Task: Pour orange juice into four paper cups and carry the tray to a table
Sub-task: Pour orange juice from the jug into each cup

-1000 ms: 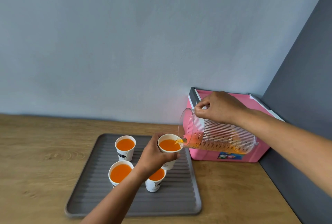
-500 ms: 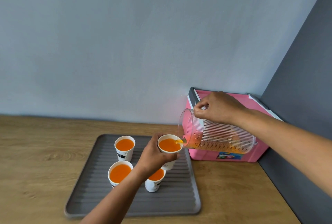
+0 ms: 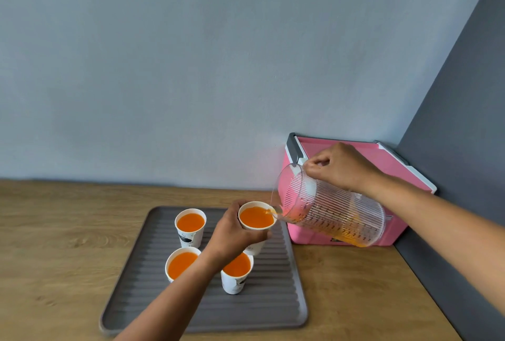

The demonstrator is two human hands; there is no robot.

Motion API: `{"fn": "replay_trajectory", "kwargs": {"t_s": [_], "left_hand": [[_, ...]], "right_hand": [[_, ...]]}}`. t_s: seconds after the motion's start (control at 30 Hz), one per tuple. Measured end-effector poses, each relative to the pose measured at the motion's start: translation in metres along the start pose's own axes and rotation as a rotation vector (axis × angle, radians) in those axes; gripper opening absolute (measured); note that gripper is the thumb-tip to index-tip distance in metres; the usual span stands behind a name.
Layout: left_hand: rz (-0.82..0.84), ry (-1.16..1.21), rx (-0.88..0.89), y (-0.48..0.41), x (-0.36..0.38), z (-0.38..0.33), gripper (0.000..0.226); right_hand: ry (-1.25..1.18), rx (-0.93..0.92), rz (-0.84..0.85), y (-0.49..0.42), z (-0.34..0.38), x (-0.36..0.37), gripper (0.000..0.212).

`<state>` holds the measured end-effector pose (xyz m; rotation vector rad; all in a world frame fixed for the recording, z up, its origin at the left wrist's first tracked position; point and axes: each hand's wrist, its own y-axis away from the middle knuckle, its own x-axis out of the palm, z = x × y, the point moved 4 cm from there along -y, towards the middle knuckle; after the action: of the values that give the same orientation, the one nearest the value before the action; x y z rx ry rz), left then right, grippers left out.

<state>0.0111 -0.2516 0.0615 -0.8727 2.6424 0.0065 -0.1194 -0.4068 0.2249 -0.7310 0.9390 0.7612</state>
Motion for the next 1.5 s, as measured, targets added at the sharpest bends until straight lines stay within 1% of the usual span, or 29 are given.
{"fn": "replay_trajectory", "kwargs": {"t_s": [0.07,0.13,0.27,0.37,0.43,0.57,0.63,0.73,0.9,0.97,1.07,1.13,1.23,1.27,1.3,1.37,1.4,1.5], "left_hand": [[0.0,0.007,-0.005,-0.002,-0.002,-0.001,0.067],[0.0,-0.006,-0.004,-0.004,-0.004,-0.001,0.067],[0.008,-0.032,-0.003,-0.01,-0.003,0.001,0.069],[0.014,-0.037,0.006,-0.015,-0.003,0.002,0.068],[0.015,-0.033,0.017,-0.02,-0.004,0.002,0.069],[-0.018,-0.037,0.01,-0.036,-0.01,0.008,0.072],[-0.017,-0.07,-0.007,-0.046,-0.013,0.013,0.074],[-0.031,-0.136,-0.046,-0.058,-0.018,0.026,0.074],[0.008,-0.296,-0.075,-0.072,-0.017,0.051,0.078],[0.042,-0.335,-0.101,-0.075,-0.015,0.06,0.077],[0.091,-0.386,-0.14,-0.078,-0.013,0.072,0.08],[0.117,-0.407,-0.175,-0.079,-0.012,0.08,0.08],[0.147,-0.44,-0.219,-0.077,-0.009,0.088,0.081],[0.152,-0.445,-0.23,-0.077,-0.008,0.09,0.081],[0.156,-0.451,-0.236,-0.076,-0.008,0.092,0.081],[0.16,-0.466,-0.238,-0.074,-0.006,0.094,0.081],[0.161,-0.472,-0.238,-0.074,-0.005,0.094,0.081],[0.168,-0.469,-0.256,-0.073,-0.004,0.095,0.082]], "right_hand": [[-0.068,0.044,-0.045,0.001,-0.013,0.002,0.035],[-0.104,0.083,-0.07,0.004,-0.025,0.008,0.03],[-0.161,0.137,-0.157,0.013,-0.037,0.016,0.038],[-0.234,0.184,-0.197,0.021,-0.048,0.025,0.025],[-0.284,0.22,-0.262,0.025,-0.053,0.031,0.031],[-0.452,0.294,-0.379,0.031,-0.059,0.037,0.025],[-0.491,0.311,-0.411,0.034,-0.063,0.041,0.029],[-0.53,0.298,-0.435,0.037,-0.065,0.046,0.037],[-0.54,0.297,-0.446,0.041,-0.066,0.053,0.032],[-0.549,0.307,-0.449,0.042,-0.069,0.055,0.034],[-0.556,0.31,-0.453,0.042,-0.073,0.058,0.031],[-0.561,0.306,-0.451,0.044,-0.075,0.06,0.037],[-0.564,0.304,-0.466,0.046,-0.076,0.061,0.055],[-0.563,0.304,-0.469,0.047,-0.076,0.062,0.056],[-0.57,0.303,-0.47,0.049,-0.074,0.061,0.052],[-0.574,0.305,-0.464,0.051,-0.073,0.062,0.034],[-0.569,0.306,-0.464,0.051,-0.073,0.062,0.029],[-0.566,0.321,-0.486,0.053,-0.077,0.065,0.032]]}}
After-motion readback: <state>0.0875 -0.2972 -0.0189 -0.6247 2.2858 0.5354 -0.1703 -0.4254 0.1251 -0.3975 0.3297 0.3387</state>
